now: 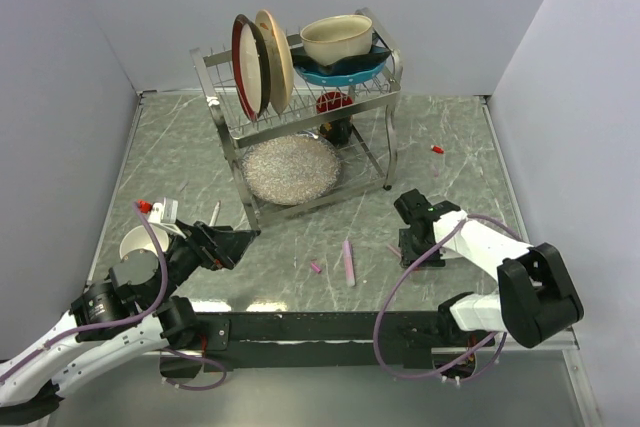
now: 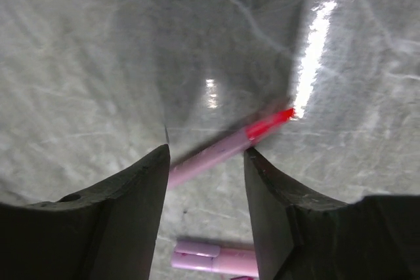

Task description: Insert the pens into the pen caps

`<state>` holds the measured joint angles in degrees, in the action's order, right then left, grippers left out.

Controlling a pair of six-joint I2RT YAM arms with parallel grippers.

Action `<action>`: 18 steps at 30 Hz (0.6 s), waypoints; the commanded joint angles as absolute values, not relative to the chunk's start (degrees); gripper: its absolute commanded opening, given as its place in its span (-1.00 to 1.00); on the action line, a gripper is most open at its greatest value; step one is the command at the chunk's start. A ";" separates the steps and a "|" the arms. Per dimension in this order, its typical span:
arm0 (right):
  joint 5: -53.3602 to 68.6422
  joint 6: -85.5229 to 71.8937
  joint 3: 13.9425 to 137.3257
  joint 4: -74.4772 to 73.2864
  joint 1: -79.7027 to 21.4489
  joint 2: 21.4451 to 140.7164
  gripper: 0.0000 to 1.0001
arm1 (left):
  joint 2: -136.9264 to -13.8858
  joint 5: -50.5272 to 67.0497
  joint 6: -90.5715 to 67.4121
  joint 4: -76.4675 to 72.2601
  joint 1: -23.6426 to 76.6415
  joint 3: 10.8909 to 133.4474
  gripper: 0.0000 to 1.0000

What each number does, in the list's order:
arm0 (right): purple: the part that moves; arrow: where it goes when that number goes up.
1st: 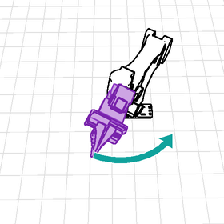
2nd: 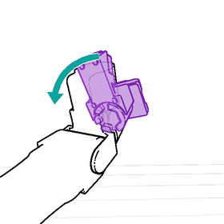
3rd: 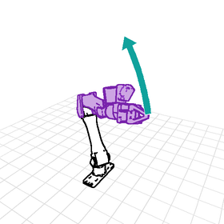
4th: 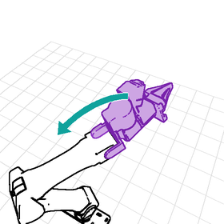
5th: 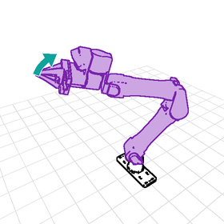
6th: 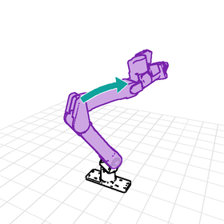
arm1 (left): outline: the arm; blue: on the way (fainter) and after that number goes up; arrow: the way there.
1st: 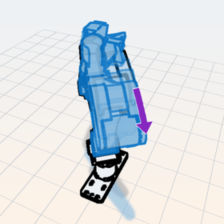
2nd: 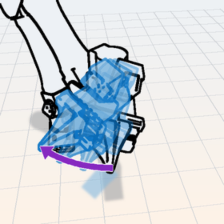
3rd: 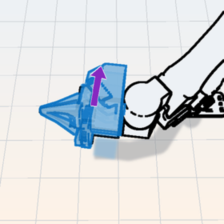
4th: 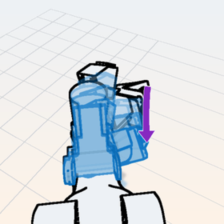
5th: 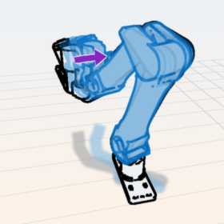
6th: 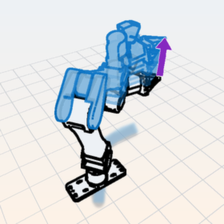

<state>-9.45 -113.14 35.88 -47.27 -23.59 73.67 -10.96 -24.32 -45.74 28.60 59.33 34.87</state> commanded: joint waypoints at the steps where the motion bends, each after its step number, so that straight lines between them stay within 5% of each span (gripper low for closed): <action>1: -10.46 -121.02 34.54 -48.87 -23.29 74.71 0.11 | -9.93 -24.70 -45.53 28.04 59.41 35.25 0.99; 8: -13.18 -119.18 32.79 -50.97 -23.38 75.32 -0.24 | -9.67 -23.73 -44.39 26.81 59.41 34.80 0.99; 13: -18.00 -114.27 31.38 -49.31 -23.20 72.87 -1.00 | -11.42 -22.33 -43.33 27.07 59.41 36.12 0.97; 18: -21.36 -90.57 31.38 -36.85 -24.52 66.28 -1.00 | -17.83 -16.54 -42.45 26.90 59.41 41.48 0.93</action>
